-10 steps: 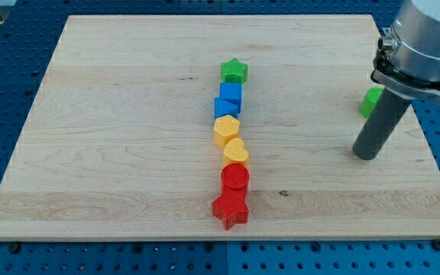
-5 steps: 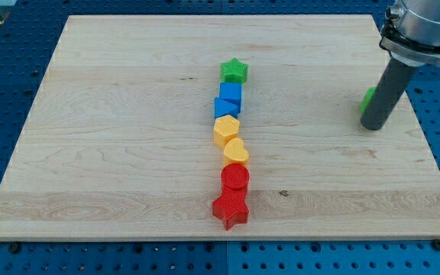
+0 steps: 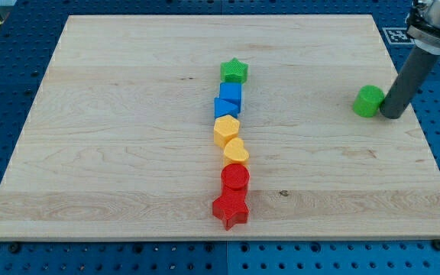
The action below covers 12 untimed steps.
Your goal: Move the green circle towards the green star
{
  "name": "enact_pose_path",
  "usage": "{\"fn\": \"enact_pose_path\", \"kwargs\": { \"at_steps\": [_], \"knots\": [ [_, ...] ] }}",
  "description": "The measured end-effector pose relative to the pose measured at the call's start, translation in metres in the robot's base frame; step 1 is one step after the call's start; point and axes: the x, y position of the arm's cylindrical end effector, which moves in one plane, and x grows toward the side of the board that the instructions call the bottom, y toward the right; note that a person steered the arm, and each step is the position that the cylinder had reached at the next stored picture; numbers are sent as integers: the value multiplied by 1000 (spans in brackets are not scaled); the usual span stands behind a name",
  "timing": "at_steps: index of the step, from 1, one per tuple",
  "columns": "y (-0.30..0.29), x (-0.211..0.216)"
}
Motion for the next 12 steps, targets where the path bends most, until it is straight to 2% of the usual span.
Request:
{"fn": "enact_pose_path", "kwargs": {
  "at_steps": [3,6,7,8,9,12],
  "knots": [
    [-55,-14],
    [-102,-65],
    [-103,-72],
    [-89,-54],
    [-71,-56],
    [-81,-126]
  ]
}}
